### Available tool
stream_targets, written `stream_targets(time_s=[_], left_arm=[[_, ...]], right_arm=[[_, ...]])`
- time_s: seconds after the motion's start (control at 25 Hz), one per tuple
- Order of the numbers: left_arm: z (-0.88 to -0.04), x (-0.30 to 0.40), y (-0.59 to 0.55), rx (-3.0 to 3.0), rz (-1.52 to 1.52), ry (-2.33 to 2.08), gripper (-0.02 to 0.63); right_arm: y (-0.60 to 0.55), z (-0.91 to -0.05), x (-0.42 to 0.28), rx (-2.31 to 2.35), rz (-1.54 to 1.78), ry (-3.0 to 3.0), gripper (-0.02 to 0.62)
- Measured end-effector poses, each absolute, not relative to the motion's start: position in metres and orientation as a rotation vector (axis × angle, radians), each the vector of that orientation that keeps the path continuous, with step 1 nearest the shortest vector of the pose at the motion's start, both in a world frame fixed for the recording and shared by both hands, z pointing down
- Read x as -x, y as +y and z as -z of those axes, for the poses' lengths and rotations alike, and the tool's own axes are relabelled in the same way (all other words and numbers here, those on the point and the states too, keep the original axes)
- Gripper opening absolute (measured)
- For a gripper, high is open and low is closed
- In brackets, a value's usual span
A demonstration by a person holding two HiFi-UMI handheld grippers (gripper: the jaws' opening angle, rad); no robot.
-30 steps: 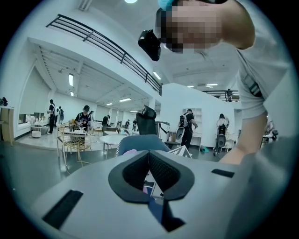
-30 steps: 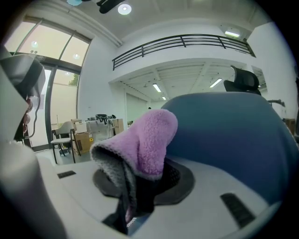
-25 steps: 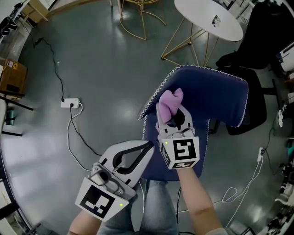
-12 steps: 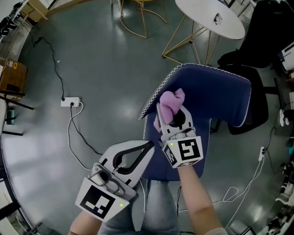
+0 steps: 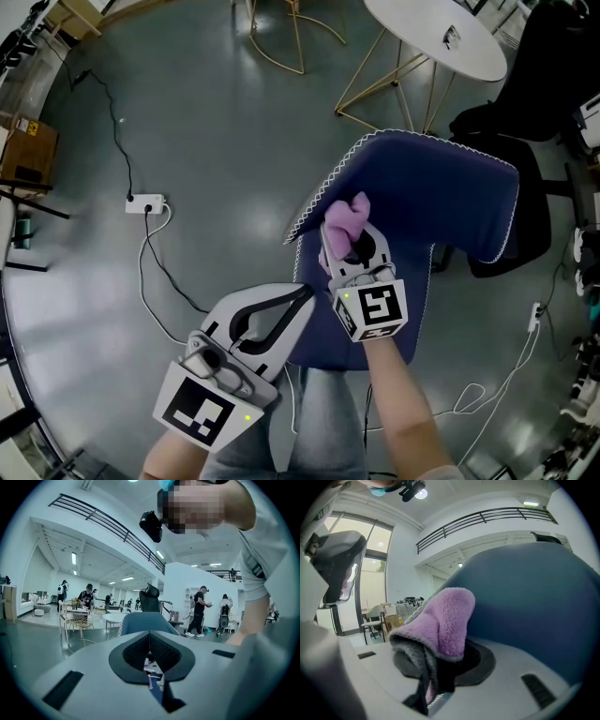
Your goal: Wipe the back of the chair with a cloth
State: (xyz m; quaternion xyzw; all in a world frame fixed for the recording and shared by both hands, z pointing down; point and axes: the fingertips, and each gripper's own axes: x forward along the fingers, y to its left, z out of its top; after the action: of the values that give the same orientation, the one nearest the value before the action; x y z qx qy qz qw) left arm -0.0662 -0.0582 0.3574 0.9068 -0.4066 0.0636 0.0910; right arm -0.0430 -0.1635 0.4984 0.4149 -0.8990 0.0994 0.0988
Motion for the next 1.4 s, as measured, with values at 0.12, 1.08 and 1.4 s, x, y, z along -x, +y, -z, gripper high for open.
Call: stream_targets(time_s=[0.12, 1.08, 1.4], left_arm=[[-0.357, 0.062, -0.06, -2.698, -0.184, -1.22, 0.015], [-0.37, -0.035, -0.087, -2.738, -0.171, -1.123, 0.015], [-0.371, -0.054, -0.086, -2.75, -0.163, -1.071, 0.015]], right_arm=[[-0.166, -0.498, 0.042, -1.233, -0.277, -2.642, 0.121], [-0.203, -0.52, -0.06, -1.347, -0.204, -2.431, 0.12], [-0.21, -0.523, -0.152, -1.631, -0.344, -2.272, 0.119]])
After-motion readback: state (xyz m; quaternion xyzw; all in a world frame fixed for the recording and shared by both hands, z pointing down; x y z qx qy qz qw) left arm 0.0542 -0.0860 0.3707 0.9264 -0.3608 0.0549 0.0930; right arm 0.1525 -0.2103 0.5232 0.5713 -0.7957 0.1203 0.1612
